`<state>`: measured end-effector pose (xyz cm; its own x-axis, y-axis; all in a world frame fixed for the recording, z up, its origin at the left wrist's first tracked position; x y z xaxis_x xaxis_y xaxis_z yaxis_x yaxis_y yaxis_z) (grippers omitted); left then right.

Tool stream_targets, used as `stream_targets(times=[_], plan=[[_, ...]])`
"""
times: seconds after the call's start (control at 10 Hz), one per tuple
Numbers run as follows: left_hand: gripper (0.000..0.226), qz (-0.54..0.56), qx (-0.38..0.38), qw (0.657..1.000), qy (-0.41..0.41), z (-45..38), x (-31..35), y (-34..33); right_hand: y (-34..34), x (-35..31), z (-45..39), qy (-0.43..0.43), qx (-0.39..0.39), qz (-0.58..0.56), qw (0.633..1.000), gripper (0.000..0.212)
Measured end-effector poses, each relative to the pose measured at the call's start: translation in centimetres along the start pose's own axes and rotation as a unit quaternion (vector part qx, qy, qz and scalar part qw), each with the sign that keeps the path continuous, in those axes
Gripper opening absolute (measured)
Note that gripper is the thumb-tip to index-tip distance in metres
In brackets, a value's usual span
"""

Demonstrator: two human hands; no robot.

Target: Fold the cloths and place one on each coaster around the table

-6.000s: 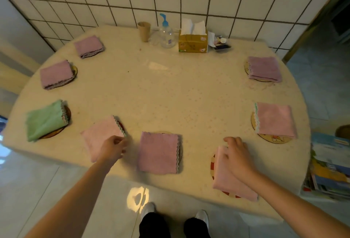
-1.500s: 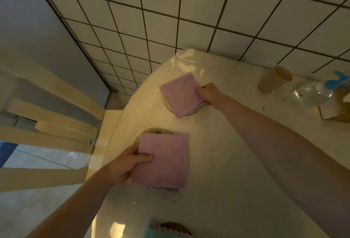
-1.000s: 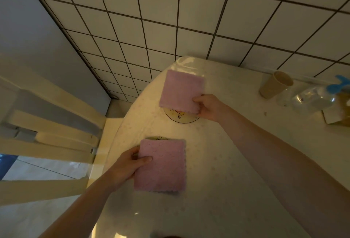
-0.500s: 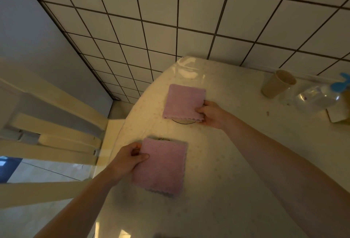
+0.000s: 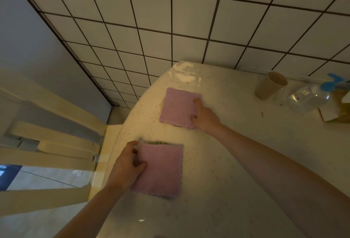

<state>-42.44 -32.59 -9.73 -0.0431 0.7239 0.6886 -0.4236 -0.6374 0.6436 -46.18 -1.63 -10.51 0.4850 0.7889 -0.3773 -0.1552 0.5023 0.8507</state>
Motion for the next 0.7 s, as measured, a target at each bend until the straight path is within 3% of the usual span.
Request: stream_targets(times=[0.1, 0.2, 0.4, 0.6, 0.7], plan=[[0.058, -0.161, 0.016, 0.979, -0.124, 0.9, 1.5, -0.5, -0.2, 0.1, 0.3, 0.011, -0.003, 0.029, 0.999, 0.057], [0.053, -0.224, 0.016, 0.963, -0.148, 1.5, 1.4, -0.9, -0.2, 0.5, 0.5, 0.003, -0.012, 0.031, 0.999, 0.058], [0.075, -0.287, -0.077, 0.954, -0.046, 2.3, -0.3, -1.6, 0.4, 2.7, 3.6, -0.028, -0.041, 0.007, 0.999, 0.058], [0.071, -0.276, -0.075, 0.958, -0.001, 6.3, 0.5, -0.5, 0.5, 5.4, 9.2, -0.029, -0.051, -0.013, 0.998, 0.059], [0.061, -0.261, -0.050, 0.964, -0.028, 9.6, 0.6, -0.9, -0.2, 6.4, 12.3, -0.020, -0.054, -0.022, 0.998, 0.055]])
Point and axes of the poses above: each hand's wrist, its own z-axis away from the middle knuckle, its own y-axis out of the back of the hand, x = y × z, the point moved 10 cm from there along -z, towards the middle knuckle, and after that the axes turned 2 degrees about z, right-handed, at the moved point
